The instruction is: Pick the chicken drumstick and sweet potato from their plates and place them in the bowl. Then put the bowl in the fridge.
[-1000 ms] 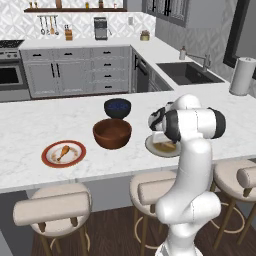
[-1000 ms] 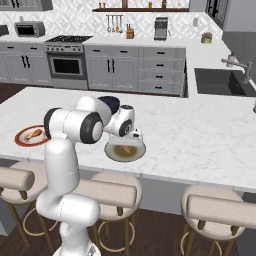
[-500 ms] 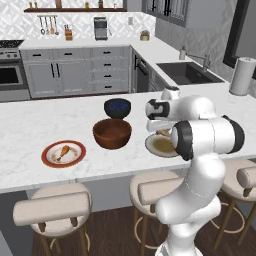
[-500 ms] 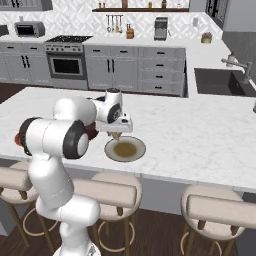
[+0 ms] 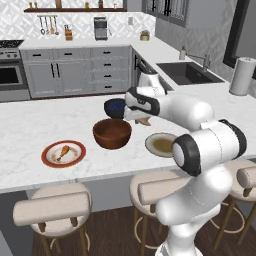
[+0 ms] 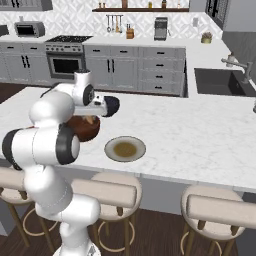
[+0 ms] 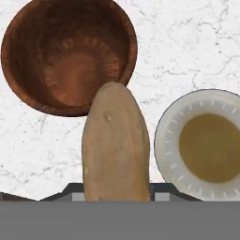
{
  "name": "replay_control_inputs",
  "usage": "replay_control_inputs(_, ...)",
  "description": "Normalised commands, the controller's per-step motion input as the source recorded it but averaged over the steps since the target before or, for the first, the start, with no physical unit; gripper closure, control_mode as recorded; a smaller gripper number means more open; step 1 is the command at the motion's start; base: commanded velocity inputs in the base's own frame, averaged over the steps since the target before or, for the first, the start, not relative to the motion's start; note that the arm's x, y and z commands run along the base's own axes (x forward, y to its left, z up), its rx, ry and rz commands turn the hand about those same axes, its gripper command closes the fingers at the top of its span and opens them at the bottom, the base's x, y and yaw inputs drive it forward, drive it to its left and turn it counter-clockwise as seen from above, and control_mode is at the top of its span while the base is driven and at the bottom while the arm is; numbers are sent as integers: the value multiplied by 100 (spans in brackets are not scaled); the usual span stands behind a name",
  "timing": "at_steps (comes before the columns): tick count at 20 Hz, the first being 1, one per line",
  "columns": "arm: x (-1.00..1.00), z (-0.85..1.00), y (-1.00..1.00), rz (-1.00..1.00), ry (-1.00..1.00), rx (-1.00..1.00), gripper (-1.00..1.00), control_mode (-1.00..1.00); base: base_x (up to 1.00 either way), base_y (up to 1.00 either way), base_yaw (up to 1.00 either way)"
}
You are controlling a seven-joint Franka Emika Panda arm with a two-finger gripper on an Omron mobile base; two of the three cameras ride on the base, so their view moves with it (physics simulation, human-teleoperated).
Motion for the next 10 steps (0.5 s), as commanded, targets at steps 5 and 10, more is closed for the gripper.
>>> replay_control_inputs(5,14,-46,88,0,0,0,100,-100,0,0,0)
replay_control_inputs(10,39,-52,68,0,-4,0,100,-100,0,0,0)
